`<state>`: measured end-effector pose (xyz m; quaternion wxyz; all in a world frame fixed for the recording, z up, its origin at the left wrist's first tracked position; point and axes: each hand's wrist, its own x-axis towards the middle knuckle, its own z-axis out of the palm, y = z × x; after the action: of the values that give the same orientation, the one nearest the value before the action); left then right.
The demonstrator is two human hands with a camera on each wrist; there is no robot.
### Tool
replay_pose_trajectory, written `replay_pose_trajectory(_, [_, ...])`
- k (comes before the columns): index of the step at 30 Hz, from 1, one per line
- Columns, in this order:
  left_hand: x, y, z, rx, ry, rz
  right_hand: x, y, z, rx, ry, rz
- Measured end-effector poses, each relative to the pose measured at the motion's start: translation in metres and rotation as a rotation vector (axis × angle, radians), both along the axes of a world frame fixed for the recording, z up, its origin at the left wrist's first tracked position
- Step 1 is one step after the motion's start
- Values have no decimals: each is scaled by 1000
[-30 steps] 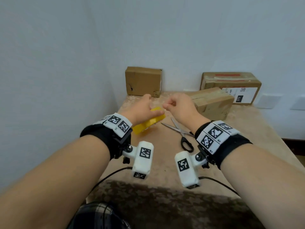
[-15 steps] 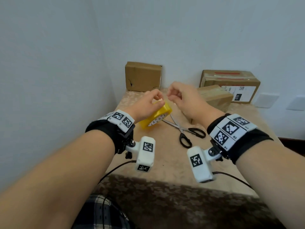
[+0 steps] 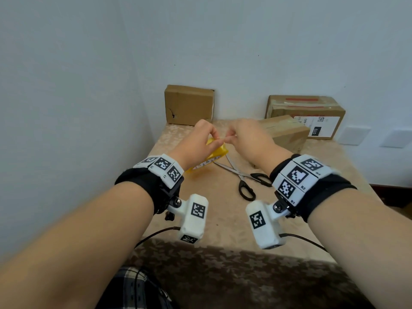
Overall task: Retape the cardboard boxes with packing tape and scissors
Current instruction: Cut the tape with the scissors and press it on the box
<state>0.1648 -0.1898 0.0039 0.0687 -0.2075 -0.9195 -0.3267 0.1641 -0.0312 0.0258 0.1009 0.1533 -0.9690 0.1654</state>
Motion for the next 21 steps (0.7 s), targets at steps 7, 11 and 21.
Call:
replay_pose_trajectory(7, [-4, -11, 3, -166, 58, -47, 7, 7, -2, 161, -32, 69])
replay_pose_trajectory(11, [-8, -21, -4, -319, 129, 30, 10, 23, -9, 288, -48, -31])
replay_pose_trajectory(21, [-13, -4, -41, -656, -15, 67, 3, 91, -33, -332, 112, -357])
